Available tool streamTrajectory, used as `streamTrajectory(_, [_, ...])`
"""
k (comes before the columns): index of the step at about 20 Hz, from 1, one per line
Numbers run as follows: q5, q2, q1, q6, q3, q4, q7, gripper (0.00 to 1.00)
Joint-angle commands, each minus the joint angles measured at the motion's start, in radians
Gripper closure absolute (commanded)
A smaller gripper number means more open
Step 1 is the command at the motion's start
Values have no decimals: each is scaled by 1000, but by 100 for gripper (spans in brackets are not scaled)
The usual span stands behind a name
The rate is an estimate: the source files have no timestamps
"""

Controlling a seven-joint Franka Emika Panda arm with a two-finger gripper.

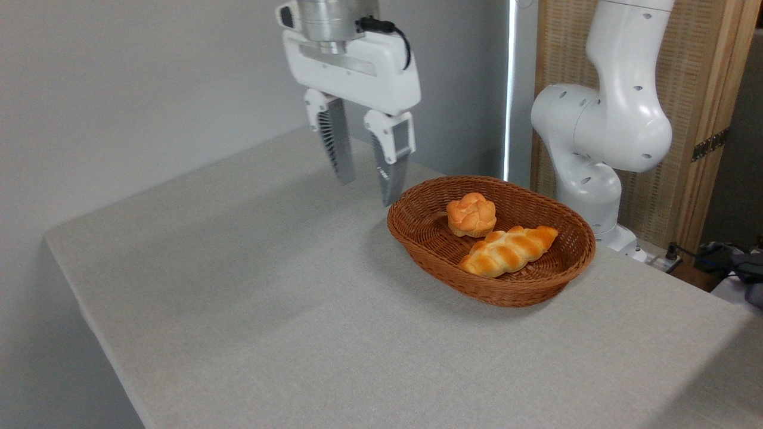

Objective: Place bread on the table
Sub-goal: 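Lower the gripper onto the round orange bun in the basket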

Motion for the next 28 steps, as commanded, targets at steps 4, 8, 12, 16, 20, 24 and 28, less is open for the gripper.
streamTrajectory(4, [8, -245, -88, 42, 10, -324, 72, 0])
streamTrajectory(8, [8, -365, -128, 34, 28, -487, 111, 0])
streamTrajectory(12, [8, -431, -128, -73, 71, -533, 152, 0])
streamTrajectory(16, [8, -443, -183, -107, 123, -573, 152, 0])
streamTrajectory(20, [10, -443, -217, -91, 125, -586, 152, 0])
streamTrajectory(24, [8, -442, -229, -50, 125, -631, 152, 0])
streamTrajectory(28, [10, -436, -231, -1, 125, -659, 153, 0])
